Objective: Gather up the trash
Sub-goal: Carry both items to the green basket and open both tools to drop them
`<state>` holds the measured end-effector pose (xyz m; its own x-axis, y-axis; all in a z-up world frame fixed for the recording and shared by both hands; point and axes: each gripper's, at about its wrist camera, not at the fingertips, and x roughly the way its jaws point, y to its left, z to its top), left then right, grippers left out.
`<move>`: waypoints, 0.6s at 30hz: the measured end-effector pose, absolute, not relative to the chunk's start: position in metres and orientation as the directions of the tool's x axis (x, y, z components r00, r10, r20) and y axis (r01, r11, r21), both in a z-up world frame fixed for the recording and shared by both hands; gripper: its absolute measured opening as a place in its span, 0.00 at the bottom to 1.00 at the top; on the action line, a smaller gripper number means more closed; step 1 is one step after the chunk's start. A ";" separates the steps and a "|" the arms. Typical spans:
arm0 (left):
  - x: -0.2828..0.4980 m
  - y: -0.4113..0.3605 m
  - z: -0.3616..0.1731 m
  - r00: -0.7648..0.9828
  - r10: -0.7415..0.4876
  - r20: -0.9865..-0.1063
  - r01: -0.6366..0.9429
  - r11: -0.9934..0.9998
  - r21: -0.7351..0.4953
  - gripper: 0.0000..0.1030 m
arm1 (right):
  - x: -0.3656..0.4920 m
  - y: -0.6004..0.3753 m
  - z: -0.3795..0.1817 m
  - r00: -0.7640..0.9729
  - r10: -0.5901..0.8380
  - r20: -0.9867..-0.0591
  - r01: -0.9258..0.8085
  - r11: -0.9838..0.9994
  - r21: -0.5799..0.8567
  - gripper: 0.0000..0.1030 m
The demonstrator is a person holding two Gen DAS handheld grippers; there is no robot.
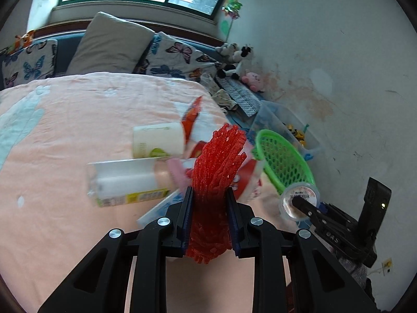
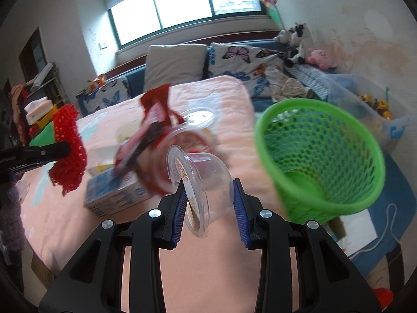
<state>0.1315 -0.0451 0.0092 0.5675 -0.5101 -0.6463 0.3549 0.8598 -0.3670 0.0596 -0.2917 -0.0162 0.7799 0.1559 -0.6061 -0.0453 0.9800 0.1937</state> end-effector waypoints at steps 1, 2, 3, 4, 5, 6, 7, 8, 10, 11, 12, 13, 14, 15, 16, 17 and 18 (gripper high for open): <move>0.134 -0.055 0.012 0.561 -0.519 -0.645 0.371 0.854 -0.365 0.23 | 0.062 -0.299 -0.016 0.783 0.137 -0.607 -0.029 0.982 0.185 0.34; 0.136 -0.064 0.015 0.556 -0.525 -0.645 0.385 0.850 -0.361 0.23 | 0.066 -0.310 -0.017 0.785 0.114 -0.609 -0.007 0.985 0.175 0.34; 0.138 -0.070 0.017 0.552 -0.530 -0.644 0.395 0.846 -0.358 0.23 | 0.070 -0.319 -0.018 0.786 0.091 -0.612 0.014 0.986 0.166 0.34; 0.141 -0.081 0.020 0.546 -0.539 -0.641 0.411 0.839 -0.356 0.23 | 0.074 -0.328 -0.020 0.785 0.068 -0.616 0.037 0.987 0.155 0.34; 0.143 -0.089 0.022 0.541 -0.546 -0.640 0.422 0.834 -0.355 0.23 | 0.078 -0.337 -0.022 0.783 0.044 -0.620 0.060 0.987 0.146 0.34; 0.146 -0.095 0.024 0.535 -0.552 -0.639 0.432 0.829 -0.355 0.23 | 0.083 -0.348 -0.025 0.781 0.022 -0.624 0.084 0.987 0.140 0.34; 0.149 -0.105 0.027 0.526 -0.563 -0.638 0.447 0.821 -0.356 0.23 | 0.086 -0.355 -0.028 0.778 0.012 -0.629 0.097 0.986 0.138 0.34; 0.153 -0.114 0.029 0.519 -0.569 -0.638 0.457 0.816 -0.355 0.23 | 0.090 -0.363 -0.030 0.774 0.000 -0.633 0.111 0.984 0.136 0.34; 0.160 -0.133 0.032 0.506 -0.578 -0.640 0.479 0.806 -0.349 0.23 | 0.097 -0.378 -0.039 0.762 -0.027 -0.647 0.139 0.983 0.123 0.34; 0.164 -0.142 0.033 0.502 -0.579 -0.643 0.487 0.803 -0.344 0.23 | 0.101 -0.384 -0.043 0.754 -0.035 -0.656 0.150 0.981 0.119 0.34; 0.168 -0.151 0.035 0.495 -0.583 -0.644 0.495 0.799 -0.342 0.23 | 0.104 -0.390 -0.048 0.748 -0.040 -0.663 0.159 0.980 0.120 0.35; 0.171 -0.158 0.035 0.489 -0.588 -0.644 0.504 0.793 -0.342 0.23 | 0.105 -0.394 -0.051 0.742 -0.041 -0.669 0.164 0.979 0.122 0.35; 0.172 -0.164 0.035 0.486 -0.591 -0.644 0.512 0.789 -0.338 0.23 | 0.107 -0.399 -0.055 0.737 -0.044 -0.675 0.169 0.978 0.121 0.35; 0.174 -0.172 0.035 0.484 -0.591 -0.645 0.519 0.787 -0.332 0.23 | 0.108 -0.402 -0.057 0.734 -0.050 -0.677 0.175 0.977 0.118 0.35; 0.178 -0.180 0.036 0.478 -0.594 -0.647 0.528 0.783 -0.329 0.23 | 0.110 -0.405 -0.059 0.731 -0.059 -0.680 0.185 0.976 0.114 0.35; 0.182 -0.188 0.036 0.470 -0.599 -0.648 0.535 0.778 -0.330 0.23 | 0.111 -0.409 -0.062 0.726 -0.058 -0.685 0.190 0.975 0.119 0.36; 0.184 -0.194 0.036 0.463 -0.603 -0.650 0.541 0.773 -0.332 0.23 | 0.113 -0.411 -0.063 0.723 -0.054 -0.689 0.193 0.973 0.126 0.38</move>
<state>0.1843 -0.1942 0.0363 0.4628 -0.6031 -0.6497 0.5409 0.7727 -0.3321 0.1133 -0.4111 -0.0629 0.7229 -0.0543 -0.6888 0.1929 0.9731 0.1256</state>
